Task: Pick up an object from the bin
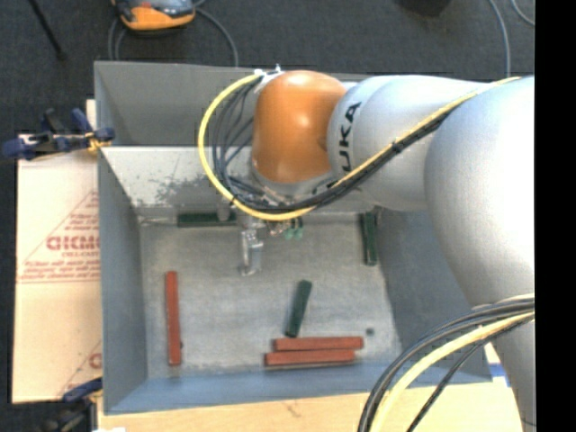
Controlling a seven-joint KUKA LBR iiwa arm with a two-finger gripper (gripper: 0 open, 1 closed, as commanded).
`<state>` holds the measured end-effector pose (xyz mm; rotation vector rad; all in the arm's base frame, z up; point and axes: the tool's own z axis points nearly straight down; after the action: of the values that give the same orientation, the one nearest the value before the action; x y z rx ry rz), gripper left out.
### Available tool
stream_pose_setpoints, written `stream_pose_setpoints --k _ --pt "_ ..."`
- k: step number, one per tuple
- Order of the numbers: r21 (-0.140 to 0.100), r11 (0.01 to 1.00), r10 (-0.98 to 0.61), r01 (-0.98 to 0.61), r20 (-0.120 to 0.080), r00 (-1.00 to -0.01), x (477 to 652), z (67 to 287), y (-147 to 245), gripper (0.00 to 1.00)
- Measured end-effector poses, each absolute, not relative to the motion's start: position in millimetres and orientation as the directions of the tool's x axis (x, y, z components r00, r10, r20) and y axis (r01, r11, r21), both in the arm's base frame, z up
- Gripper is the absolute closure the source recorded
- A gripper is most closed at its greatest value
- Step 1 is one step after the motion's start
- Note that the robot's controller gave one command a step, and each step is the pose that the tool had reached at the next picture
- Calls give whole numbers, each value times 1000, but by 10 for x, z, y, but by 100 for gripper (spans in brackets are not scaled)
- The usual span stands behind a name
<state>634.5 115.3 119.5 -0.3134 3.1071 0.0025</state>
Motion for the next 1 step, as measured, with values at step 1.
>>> stream_pose_setpoints --k 1 --pt "-1 968 -251 -251 -1 -968 6292 920 996 0"
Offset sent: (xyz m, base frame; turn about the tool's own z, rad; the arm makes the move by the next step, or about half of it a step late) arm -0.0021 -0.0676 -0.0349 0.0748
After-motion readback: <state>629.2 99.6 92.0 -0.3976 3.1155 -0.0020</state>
